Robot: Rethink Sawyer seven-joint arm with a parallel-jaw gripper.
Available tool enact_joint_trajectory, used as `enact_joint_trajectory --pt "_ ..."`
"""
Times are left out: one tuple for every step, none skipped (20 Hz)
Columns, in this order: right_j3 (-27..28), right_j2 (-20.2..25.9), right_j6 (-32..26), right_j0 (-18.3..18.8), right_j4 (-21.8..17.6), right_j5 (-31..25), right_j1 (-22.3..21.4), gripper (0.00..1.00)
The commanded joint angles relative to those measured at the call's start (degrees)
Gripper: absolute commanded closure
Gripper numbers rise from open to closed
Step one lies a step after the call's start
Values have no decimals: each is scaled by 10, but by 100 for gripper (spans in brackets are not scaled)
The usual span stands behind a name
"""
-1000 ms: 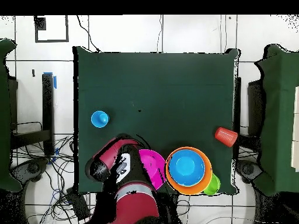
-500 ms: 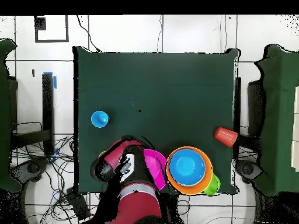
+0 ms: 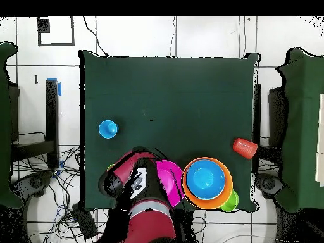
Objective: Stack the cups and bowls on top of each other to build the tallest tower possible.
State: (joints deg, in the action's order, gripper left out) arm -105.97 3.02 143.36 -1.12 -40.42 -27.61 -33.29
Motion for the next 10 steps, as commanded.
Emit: enact_joint_trajectory --pt "22 38 -15 26 10 19 3 100" --pt "14 52 -35 42 24 -1 -12 100" --pt "6 68 -56 60 40 -24 -30 100" --pt "-3 85 -79 78 57 -46 -48 100" --pt "-13 100 -96 95 72 -64 -67 100" --pt "-23 114 -112 110 85 -80 -83 100" --pt "-31 127 -125 124 95 -91 -96 100" --pt "-39 138 -136 137 103 -101 -108 100" --pt "-44 145 -142 145 107 -106 -115 100" --pt "-53 156 -153 159 113 -113 -125 100"
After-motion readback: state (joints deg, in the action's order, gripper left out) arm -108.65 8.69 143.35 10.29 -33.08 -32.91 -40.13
